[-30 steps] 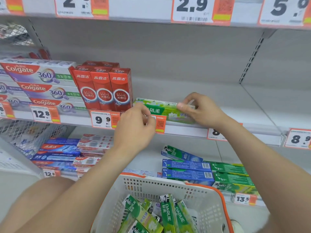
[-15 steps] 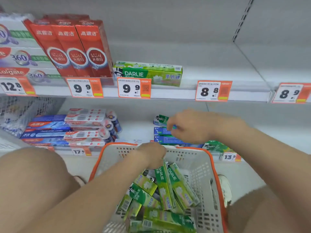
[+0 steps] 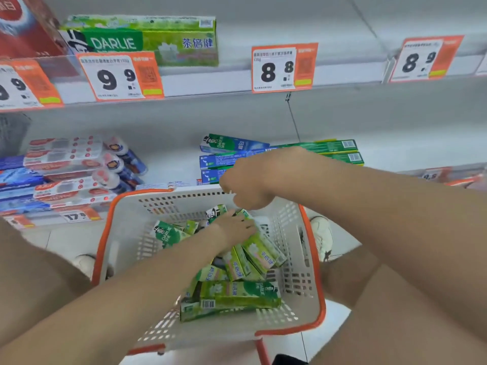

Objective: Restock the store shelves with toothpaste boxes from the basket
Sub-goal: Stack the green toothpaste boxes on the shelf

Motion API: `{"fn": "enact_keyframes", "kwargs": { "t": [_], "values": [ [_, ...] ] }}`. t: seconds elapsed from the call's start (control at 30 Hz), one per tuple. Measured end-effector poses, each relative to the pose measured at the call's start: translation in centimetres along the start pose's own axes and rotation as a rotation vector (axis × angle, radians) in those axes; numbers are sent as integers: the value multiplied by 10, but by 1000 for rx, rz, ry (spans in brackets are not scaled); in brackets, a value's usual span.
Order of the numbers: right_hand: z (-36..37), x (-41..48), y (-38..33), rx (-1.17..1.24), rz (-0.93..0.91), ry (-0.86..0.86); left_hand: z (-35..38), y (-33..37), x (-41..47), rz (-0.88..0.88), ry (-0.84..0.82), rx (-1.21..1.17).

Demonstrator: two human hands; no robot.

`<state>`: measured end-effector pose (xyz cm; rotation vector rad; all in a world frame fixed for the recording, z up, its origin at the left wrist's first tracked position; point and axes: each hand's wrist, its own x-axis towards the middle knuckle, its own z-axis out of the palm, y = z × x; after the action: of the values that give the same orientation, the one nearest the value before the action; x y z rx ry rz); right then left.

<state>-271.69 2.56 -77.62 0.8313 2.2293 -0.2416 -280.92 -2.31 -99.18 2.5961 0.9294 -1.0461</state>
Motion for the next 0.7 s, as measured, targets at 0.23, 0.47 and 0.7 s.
{"fn": "enact_keyframes", "kwargs": {
  "t": [0.23,0.47,0.7],
  "values": [
    [-9,11,6,-92,26,-45,10,-25,-3,-69,-99,-78],
    [-7,4,12,-80,22,-61,30,-29,-35,-100,-71,-274],
    [-16,-17,28,-26,33,-12,-38,-38,-99,-214,52,-456]
  ]
}}
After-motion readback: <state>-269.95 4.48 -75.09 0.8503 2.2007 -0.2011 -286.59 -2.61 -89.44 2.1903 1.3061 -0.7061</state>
